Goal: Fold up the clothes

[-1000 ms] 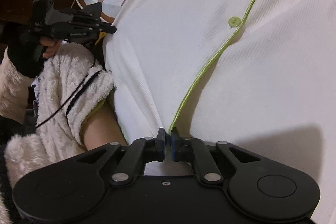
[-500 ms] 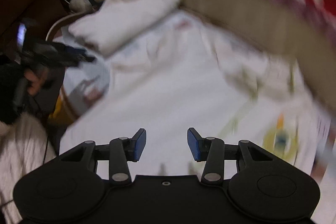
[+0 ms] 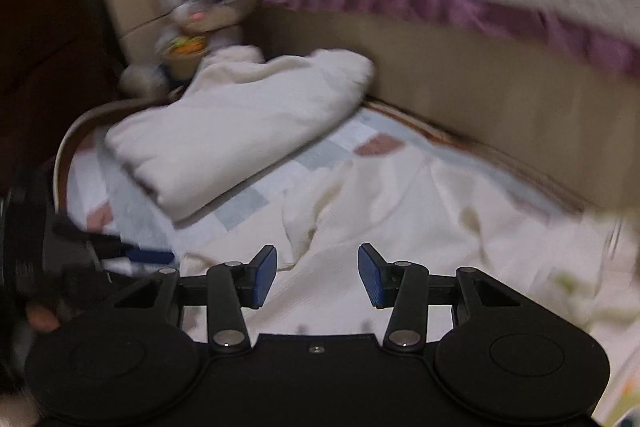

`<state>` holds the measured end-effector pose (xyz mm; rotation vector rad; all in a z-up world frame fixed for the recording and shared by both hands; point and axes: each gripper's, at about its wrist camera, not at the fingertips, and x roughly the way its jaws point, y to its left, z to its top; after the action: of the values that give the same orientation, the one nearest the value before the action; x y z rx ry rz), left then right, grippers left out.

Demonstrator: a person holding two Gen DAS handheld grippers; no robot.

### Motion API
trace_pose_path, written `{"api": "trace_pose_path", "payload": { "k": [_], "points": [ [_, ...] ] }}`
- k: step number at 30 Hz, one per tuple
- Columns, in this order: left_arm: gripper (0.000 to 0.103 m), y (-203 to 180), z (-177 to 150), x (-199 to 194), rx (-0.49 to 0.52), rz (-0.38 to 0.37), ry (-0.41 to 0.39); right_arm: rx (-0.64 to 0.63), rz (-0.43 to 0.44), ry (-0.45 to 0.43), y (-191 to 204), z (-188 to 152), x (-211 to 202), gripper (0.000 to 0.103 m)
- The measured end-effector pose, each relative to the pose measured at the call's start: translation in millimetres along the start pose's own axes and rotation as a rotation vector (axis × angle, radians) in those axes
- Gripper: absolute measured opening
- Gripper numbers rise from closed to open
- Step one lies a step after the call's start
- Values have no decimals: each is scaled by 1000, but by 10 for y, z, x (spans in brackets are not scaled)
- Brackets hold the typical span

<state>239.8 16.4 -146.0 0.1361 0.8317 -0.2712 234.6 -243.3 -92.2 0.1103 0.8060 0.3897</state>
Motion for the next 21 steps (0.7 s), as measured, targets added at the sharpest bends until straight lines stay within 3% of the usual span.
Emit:
{"api": "trace_pose_path", "payload": {
  "k": [2,7,10,12,13,14,15,17,21],
  "points": [
    [55,3,28,20,-6,10,-38,39,8,10,-55,-52,31,50],
    [55,50,-27,144,-84,-120,22,24,4,26,-132,-168,107,51],
    [75,-87,-37,226,-59,-109,21,71,41,38,-169,-236,171,51],
    [79,-246,-17,282,5,-73,12,100,60,45,-176,-276,206,51],
    [72,-313,-14,285,53,-71,-7,105,63,45,-173,-291,213,51],
    [37,-355,-5,268,93,-87,-32,106,62,42,-168,-303,216,51],
    [10,-368,14,230,121,-69,-62,105,56,46,-166,-306,224,51],
    [6,-338,71,115,150,25,-135,100,40,58,-165,-305,248,51],
    [6,-235,165,-219,166,270,-378,151,66,71,-190,-271,224,51]
  ]
}}
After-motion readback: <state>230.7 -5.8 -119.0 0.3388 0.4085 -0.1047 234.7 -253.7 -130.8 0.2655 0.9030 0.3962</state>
